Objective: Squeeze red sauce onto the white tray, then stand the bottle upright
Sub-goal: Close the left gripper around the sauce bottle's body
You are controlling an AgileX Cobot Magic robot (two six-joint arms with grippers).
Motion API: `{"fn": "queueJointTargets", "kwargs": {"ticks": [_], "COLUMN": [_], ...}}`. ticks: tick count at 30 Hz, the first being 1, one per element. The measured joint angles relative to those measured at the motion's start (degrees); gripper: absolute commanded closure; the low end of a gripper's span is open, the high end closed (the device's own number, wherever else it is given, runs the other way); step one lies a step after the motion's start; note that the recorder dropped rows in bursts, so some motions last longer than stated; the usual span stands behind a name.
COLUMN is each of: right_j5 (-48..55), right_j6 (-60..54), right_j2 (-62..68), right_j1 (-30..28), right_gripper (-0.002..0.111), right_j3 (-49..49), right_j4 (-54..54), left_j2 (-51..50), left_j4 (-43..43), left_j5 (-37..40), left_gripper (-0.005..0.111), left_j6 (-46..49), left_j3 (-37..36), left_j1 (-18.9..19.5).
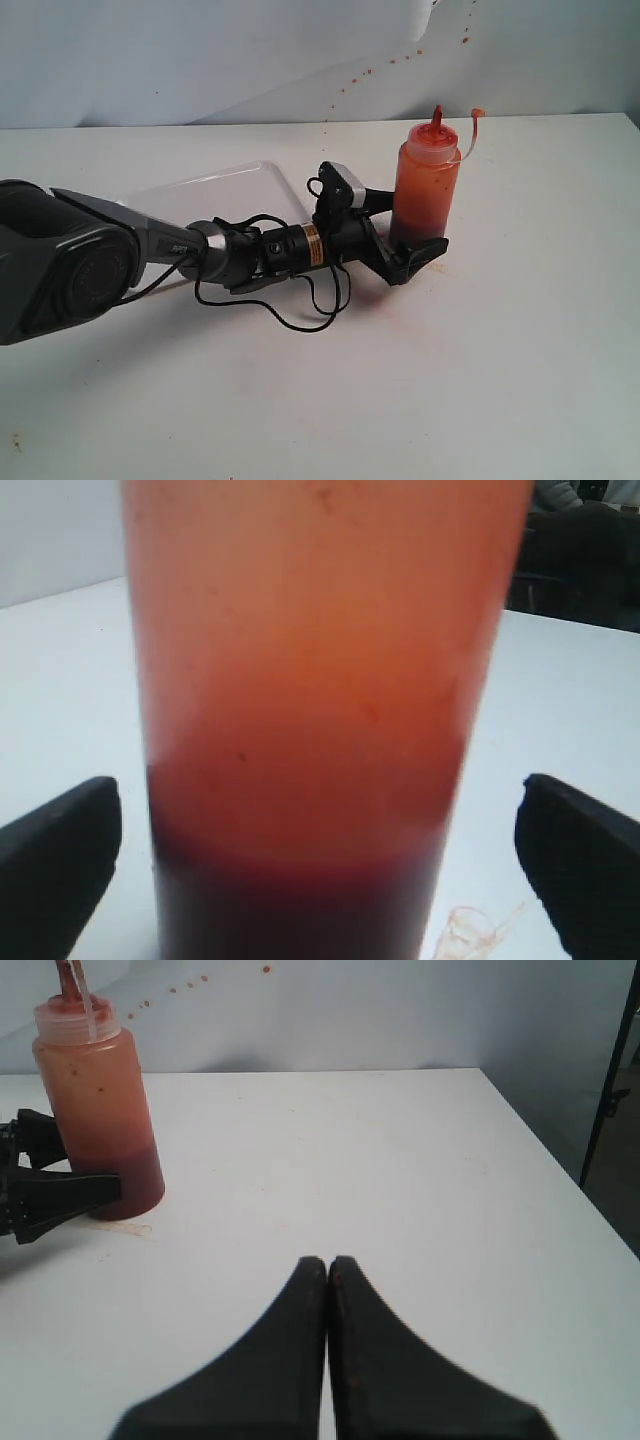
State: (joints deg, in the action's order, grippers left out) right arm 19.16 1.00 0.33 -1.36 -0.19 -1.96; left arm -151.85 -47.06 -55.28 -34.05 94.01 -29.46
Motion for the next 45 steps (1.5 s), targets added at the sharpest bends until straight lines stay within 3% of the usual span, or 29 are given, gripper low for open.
{"fn": "queueJointTargets", "kwargs": {"ticks": [13, 21, 39, 42, 45], "right_j5": [0.0, 0.0, 0.0, 0.0, 0.0], "right_j6": [0.0, 0.0, 0.0, 0.0, 0.0], "right_j2": [0.0, 0.0, 0.0, 0.0, 0.0], "right_j1": [0.0, 0.0, 0.0, 0.0, 0.0], "right_gripper": [0.108, 0.108, 0.108, 0.108, 0.108], "right_j3": [0.0, 0.0, 0.0, 0.0, 0.0], "right_j4": [0.0, 0.0, 0.0, 0.0, 0.0], "left_j2": [-2.99, -2.99, -2.99, -2.99, -2.99], "left_j4": [1.18, 8.01, 9.01, 9.12, 9.12], "left_j5": [3.03, 4.66, 4.64, 6.65, 7.44], "left_gripper": [0.003, 0.003, 0.003, 0.014, 0.04], "left_j6": [0.0, 0.0, 4.24, 4.27, 4.27], "left_j3": [5.15, 5.37, 5.37, 5.37, 5.37], "left_j1": [-1.1, -2.53, -2.8, -2.8, -2.8]}}
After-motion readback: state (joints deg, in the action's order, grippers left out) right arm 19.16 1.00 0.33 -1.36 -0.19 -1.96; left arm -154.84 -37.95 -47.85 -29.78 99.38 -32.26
